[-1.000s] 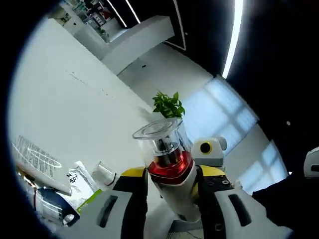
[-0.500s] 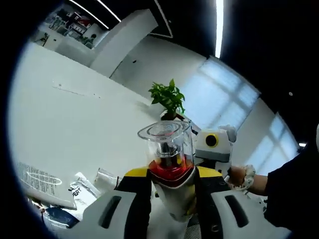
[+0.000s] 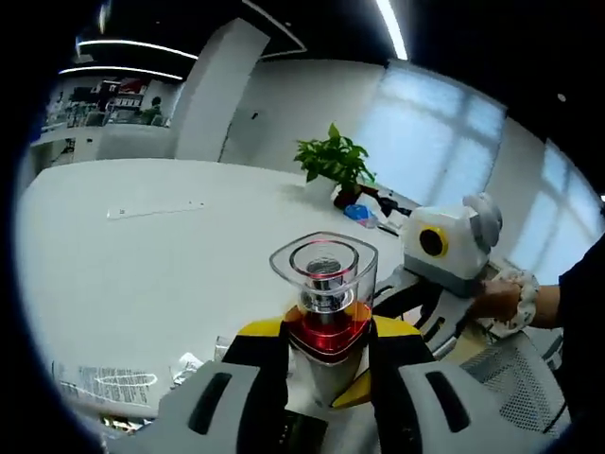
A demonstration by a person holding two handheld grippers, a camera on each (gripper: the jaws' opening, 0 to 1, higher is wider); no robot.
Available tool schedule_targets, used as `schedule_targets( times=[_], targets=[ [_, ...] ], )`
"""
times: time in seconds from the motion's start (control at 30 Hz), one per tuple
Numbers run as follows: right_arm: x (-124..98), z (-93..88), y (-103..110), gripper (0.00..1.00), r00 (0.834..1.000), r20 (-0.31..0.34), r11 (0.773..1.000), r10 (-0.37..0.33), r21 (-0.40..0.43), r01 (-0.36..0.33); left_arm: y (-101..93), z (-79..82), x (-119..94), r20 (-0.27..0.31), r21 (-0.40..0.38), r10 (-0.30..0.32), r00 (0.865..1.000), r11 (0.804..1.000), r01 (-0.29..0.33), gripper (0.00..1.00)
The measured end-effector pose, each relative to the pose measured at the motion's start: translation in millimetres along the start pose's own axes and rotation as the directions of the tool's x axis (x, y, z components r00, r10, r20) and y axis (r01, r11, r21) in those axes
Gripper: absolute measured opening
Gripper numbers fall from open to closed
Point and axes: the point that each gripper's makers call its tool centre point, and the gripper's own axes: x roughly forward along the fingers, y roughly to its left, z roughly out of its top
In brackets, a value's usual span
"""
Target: Arrange the skincare products in the storage area until every visible bottle or jar stands upright without overlapping.
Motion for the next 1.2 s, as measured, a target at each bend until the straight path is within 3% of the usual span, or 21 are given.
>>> schedule_targets(
  times=[0.17,0.4,0.6,0.93,1.2],
  targets=[
    [-1.4,-3.1,-9.3,0.31,0.999,-0.013,0.998,-0.046,-0.038,0.045,1.0,0.5,4.5,-0.014,0.026,0.039,0.999,0.999,-0.039,0.29],
    [4.8,-17.1,-14.7,0.30,0.999,-0.040,0.998,-0.033,-0.060,0.030,0.3,-11.6,11.9,-0.083,0.093,0.075,0.994,0.993,-0.068,0.29],
    [5.7,-12.9,-19.1,0.30,1.000,0.001,0.994,-0.026,-0.107,0.026,1.6,-7.7,12.3,-0.078,0.118,0.085,0.993,0.990,-0.075,0.29],
    [6.6,-14.8,-19.1,0.30,1.000,-0.007,0.983,-0.022,-0.185,0.020,-4.5,-10.8,10.6,-0.076,0.200,0.094,0.993,0.977,-0.077,0.30],
    [1.6,-17.9,-19.5,0.30,0.999,0.006,0.984,-0.031,-0.176,0.032,-10.1,-11.2,15.2,-0.056,0.231,0.076,0.996,0.971,-0.061,0.30]
  ],
)
